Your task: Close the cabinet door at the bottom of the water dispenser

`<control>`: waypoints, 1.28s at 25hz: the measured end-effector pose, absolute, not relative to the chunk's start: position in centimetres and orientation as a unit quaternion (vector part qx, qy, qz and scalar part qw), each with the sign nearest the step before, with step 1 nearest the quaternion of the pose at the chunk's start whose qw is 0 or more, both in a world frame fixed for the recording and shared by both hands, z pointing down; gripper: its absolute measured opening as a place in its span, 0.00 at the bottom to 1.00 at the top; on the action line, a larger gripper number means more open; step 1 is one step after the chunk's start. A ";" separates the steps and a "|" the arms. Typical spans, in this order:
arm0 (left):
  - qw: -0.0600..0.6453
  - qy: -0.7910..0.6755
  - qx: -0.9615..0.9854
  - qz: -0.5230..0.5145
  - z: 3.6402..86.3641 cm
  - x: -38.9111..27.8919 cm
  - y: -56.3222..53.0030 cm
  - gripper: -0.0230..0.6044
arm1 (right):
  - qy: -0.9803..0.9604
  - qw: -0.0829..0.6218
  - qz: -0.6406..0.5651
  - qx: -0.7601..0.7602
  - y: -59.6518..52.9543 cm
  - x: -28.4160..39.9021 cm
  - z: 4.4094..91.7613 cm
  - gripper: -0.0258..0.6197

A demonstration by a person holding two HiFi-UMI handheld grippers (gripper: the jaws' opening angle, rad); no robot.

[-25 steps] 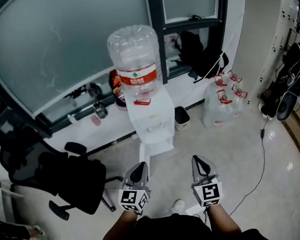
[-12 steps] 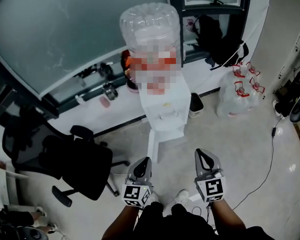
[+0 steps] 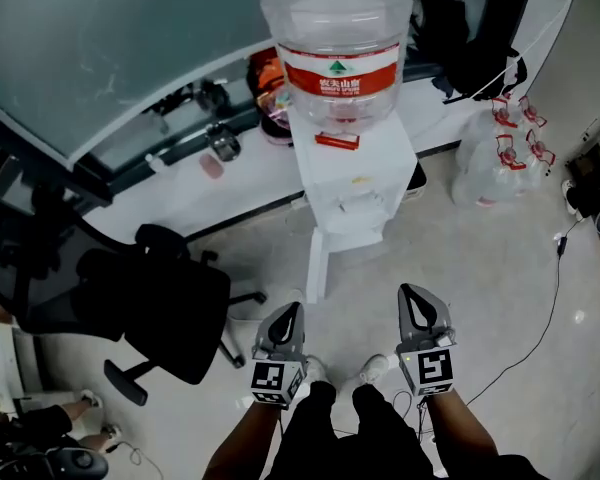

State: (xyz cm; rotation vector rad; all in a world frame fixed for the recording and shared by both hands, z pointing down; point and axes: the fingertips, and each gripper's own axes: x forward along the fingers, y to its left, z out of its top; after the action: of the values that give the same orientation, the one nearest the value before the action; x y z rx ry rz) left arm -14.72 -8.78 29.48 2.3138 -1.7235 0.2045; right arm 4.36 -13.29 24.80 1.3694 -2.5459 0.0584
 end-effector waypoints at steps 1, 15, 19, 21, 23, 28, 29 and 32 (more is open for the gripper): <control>0.130 -0.591 0.792 0.078 30.8 -15.0 -9.0 0.07 | -0.873 0.126 0.023 0.471 -13.6 4.1 25.6 0.04; 0.133 -0.597 0.784 0.102 52.1 -16.9 -12.7 0.07 | -0.871 0.127 0.019 0.474 -16.9 2.3 45.3 0.04; 0.135 -0.603 0.781 0.088 57.9 -17.9 -13.3 0.07 | -0.871 0.123 0.024 0.476 -17.6 1.5 51.8 0.04; 0.129 -0.610 0.778 0.083 60.8 -18.8 -13.7 0.07 | -0.872 0.121 0.021 0.473 -18.1 1.1 54.8 0.04; 0.127 -0.618 0.772 0.078 63.8 -19.6 -14.0 0.07 | -0.875 0.119 0.011 0.469 -18.5 0.6 57.4 0.04; 0.131 -0.636 0.758 0.065 70.2 -21.4 -14.4 0.07 | -0.885 0.105 -0.002 0.453 -19.1 -1.3 63.5 0.04; 0.126 -0.641 0.755 0.061 71.1 -21.7 -14.5 0.07 | -0.887 0.101 -0.005 0.450 -19.2 -1.6 64.5 0.04; 0.114 -0.652 0.748 0.052 73.2 -22.4 -14.8 0.07 | -0.892 0.089 -0.002 0.443 -19.5 -2.2 67.1 0.04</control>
State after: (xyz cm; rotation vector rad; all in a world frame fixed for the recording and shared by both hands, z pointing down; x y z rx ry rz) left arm -22.39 -14.75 73.22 2.1932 -1.9104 0.1532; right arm -2.19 -19.53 67.12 1.3185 -2.6535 -0.0051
